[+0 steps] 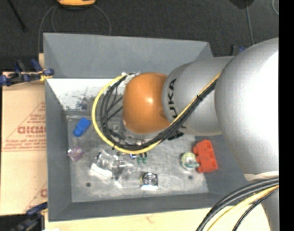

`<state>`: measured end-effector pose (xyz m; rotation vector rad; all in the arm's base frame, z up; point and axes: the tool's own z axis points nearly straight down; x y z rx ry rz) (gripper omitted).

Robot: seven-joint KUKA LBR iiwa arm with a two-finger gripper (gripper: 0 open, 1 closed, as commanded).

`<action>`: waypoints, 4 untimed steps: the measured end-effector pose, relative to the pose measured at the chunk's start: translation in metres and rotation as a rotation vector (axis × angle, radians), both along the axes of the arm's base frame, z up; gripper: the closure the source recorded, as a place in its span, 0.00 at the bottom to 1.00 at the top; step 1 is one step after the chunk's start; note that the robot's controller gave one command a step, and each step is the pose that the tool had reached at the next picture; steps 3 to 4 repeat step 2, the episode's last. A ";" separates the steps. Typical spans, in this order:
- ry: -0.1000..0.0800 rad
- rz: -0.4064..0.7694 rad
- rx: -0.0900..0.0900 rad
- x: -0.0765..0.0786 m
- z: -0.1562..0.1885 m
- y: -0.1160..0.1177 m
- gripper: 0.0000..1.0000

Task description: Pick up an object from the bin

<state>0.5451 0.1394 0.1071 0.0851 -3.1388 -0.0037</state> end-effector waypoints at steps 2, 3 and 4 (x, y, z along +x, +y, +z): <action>-0.010 0.013 -0.003 0.005 0.118 0.001 1.00; -0.010 0.013 -0.003 0.005 0.118 0.001 1.00; -0.010 0.013 -0.003 0.005 0.118 0.001 1.00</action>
Offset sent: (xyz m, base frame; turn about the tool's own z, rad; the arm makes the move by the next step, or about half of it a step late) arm 0.0000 0.0000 0.0000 0.0000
